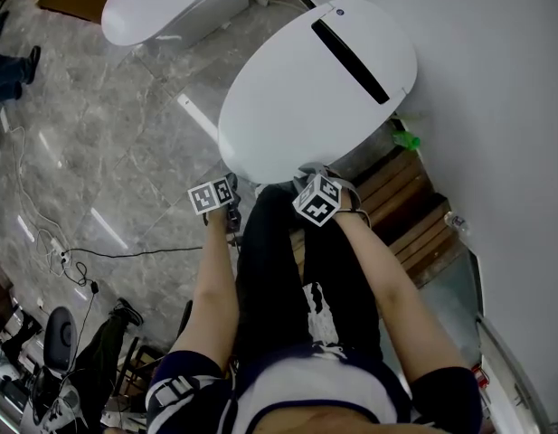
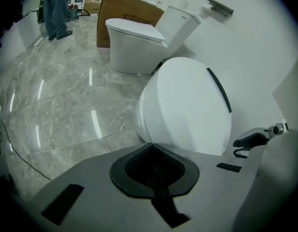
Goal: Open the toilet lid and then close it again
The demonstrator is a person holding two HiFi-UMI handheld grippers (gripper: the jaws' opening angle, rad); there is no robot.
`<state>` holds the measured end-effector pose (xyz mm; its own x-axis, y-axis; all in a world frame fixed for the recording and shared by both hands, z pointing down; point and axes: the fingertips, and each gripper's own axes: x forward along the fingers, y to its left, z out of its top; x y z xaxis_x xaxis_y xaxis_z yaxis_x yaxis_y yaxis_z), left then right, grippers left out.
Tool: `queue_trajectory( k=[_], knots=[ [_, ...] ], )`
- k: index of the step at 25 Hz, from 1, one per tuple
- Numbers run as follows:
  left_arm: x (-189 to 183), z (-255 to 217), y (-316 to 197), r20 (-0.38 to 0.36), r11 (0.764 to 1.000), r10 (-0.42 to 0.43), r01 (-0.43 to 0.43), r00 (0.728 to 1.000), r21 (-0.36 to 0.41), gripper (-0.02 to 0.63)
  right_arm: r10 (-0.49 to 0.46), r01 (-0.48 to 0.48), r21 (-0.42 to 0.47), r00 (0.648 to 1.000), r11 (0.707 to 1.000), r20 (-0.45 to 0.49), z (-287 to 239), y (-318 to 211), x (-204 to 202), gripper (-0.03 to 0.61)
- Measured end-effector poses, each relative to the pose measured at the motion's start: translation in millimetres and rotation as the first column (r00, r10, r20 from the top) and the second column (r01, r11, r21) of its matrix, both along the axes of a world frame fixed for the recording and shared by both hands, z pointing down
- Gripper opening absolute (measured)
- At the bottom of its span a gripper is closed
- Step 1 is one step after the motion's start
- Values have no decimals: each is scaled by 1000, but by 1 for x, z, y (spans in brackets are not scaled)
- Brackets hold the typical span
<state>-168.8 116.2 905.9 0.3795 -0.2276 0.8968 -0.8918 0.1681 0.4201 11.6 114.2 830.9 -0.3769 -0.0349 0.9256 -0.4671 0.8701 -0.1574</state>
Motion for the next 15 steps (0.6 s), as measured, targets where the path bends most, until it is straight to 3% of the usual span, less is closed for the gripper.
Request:
queue_trajectory(
  k=[2,4,6,8,10,12,15],
  knots=[
    [-5,-3,1,64,998,22,-19,998,-54,5,32,-32,-3,999,999,16,-11,1,0,75],
    [-8,-18,-1,131,997,47,-39,990,-60,5,70,-70,-1,997,998,40,-27,0,-2,52],
    [-3,-47,-9,178,997,74,-79,981,19,5,118,-118,-3,990,993,72,-48,0,-5,37],
    [10,-85,-18,194,981,111,-139,975,139,5,178,-178,-11,978,984,110,-71,0,-8,28],
    [29,-127,-24,185,944,165,-209,969,256,5,244,-242,-27,958,970,148,-93,2,-11,21],
    [51,-169,-26,158,891,225,-269,961,367,5,306,-303,-46,931,952,199,-112,3,-16,17],
    [79,-221,-24,93,823,301,-308,949,478,5,384,-375,-86,883,923,271,-138,6,-23,14]
  ],
)
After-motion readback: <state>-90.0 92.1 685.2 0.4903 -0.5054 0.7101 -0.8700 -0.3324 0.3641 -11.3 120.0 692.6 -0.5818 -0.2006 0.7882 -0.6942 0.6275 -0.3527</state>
